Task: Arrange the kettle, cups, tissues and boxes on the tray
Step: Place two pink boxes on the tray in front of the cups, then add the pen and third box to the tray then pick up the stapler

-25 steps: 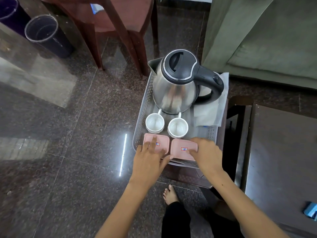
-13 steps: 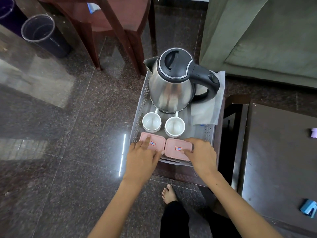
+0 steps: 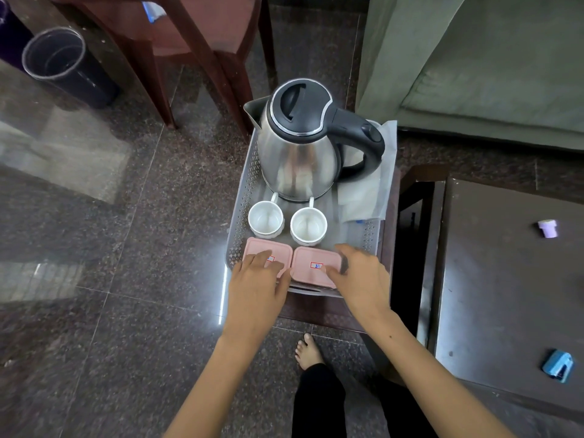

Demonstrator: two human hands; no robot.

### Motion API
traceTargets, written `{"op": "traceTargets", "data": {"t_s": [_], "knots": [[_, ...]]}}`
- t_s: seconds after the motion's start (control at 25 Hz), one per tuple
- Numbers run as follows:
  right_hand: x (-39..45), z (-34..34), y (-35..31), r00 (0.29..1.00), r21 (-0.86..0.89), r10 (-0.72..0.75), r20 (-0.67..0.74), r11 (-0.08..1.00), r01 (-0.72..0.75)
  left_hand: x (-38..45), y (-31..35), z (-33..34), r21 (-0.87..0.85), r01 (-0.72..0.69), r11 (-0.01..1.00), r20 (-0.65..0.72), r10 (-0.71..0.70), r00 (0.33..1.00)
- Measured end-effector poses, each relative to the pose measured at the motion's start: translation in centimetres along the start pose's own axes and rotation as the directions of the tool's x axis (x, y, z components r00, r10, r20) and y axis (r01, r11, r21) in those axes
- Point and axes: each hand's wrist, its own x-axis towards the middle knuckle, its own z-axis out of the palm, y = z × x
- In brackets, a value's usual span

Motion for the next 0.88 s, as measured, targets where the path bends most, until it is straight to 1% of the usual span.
{"op": "traceTargets", "data": {"t_s": [0.12,0.24,0.32,0.4,0.52,0.64,0.72,0.8,0.88], "knots": [[-0.9,-0.4,1.0,0.996,0.110,-0.002,-0.084,0.994,0.011,-0.3,2.5,-0.4,-0.111,0.009,0.994,-0.024,-0.012,1.000],[-2.1,-1.7,3.6,0.984,0.278,0.048,-0.172,0.961,0.002,-0.4,6.7,0.0,-0.197,-0.037,0.980,-0.026,0.033,0.999],[-2.9,-3.2,6.6,0.967,0.357,0.089,-0.239,0.934,0.002,-0.4,10.5,0.7,-0.230,-0.074,0.970,0.004,0.077,0.997],[-4.0,-5.1,11.0,0.945,0.418,0.150,-0.291,0.908,-0.015,-0.5,15.5,2.1,-0.245,-0.122,0.962,0.040,0.135,0.990],[-5.9,-7.8,19.2,0.915,0.488,0.263,-0.306,0.869,-0.087,-1.5,23.9,5.0,-0.245,-0.214,0.946,0.056,0.234,0.971],[-8.7,-11.3,30.6,0.867,0.526,0.411,-0.280,0.822,-0.220,-3.6,35.0,9.0,-0.283,-0.272,0.920,0.086,0.307,0.948],[-11.2,-13.6,38.8,0.820,0.530,0.513,-0.253,0.783,-0.326,-5.4,42.9,12.0,-0.328,-0.288,0.900,0.139,0.348,0.927],[-14.0,-16.4,47.8,0.758,0.534,0.607,-0.238,0.734,-0.420,-7.3,51.9,15.4,-0.384,-0.301,0.873,0.191,0.394,0.899],[-16.2,-18.4,55.3,0.694,0.527,0.681,-0.231,0.688,-0.499,-8.5,59.3,18.7,-0.423,-0.316,0.849,0.232,0.439,0.868]]}}
